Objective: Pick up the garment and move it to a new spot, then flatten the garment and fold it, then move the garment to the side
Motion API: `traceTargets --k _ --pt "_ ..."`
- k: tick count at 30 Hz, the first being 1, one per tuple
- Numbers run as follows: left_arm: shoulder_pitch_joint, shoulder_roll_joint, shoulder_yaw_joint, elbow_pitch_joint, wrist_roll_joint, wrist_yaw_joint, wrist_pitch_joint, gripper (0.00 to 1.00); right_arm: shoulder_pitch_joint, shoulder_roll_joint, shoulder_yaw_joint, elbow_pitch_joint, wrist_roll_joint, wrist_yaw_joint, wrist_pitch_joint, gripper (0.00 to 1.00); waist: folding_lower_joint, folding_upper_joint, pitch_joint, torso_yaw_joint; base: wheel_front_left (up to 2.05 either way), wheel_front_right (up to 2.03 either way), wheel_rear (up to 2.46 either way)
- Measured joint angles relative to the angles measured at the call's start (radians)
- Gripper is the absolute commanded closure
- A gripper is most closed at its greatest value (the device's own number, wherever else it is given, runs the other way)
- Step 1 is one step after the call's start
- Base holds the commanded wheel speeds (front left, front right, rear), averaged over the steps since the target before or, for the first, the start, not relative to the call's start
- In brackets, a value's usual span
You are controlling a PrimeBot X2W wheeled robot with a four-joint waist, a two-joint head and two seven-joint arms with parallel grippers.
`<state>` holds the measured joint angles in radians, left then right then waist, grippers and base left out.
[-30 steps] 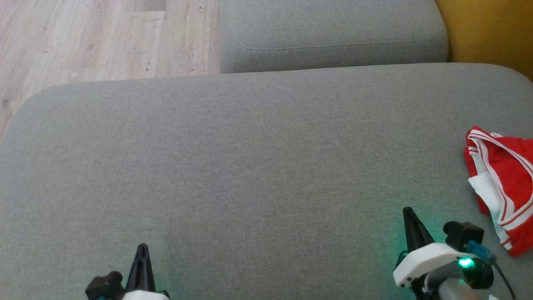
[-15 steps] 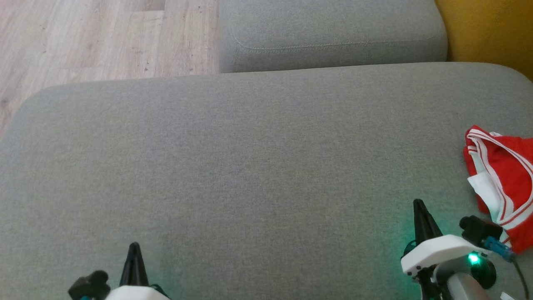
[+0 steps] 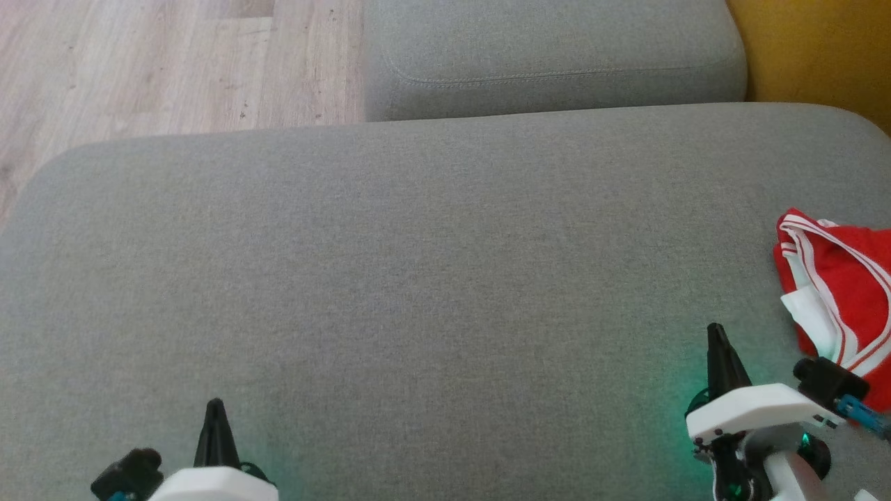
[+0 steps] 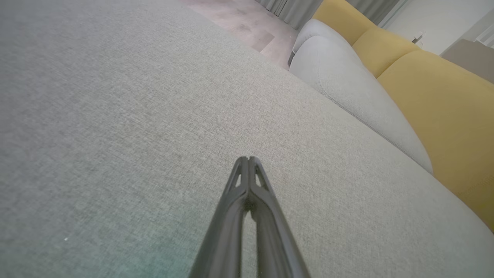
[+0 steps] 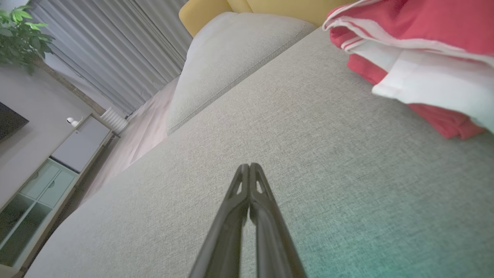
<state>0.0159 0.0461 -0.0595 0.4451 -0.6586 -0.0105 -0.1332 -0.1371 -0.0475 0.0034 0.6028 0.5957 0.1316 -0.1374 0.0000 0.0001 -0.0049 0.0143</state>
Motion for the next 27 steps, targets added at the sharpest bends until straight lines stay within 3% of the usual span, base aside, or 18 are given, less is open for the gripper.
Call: traceTargets --k 27 --pt "-0.027 0.000 0.046 -0.054 -0.307 -0.035 0.081 1.00 0.007 0.000 -0.044 -0.104 0.327 0.000 0.077 1.00 0.0000 0.0000 0.003 -0.005 0.00 0.00 0.00"
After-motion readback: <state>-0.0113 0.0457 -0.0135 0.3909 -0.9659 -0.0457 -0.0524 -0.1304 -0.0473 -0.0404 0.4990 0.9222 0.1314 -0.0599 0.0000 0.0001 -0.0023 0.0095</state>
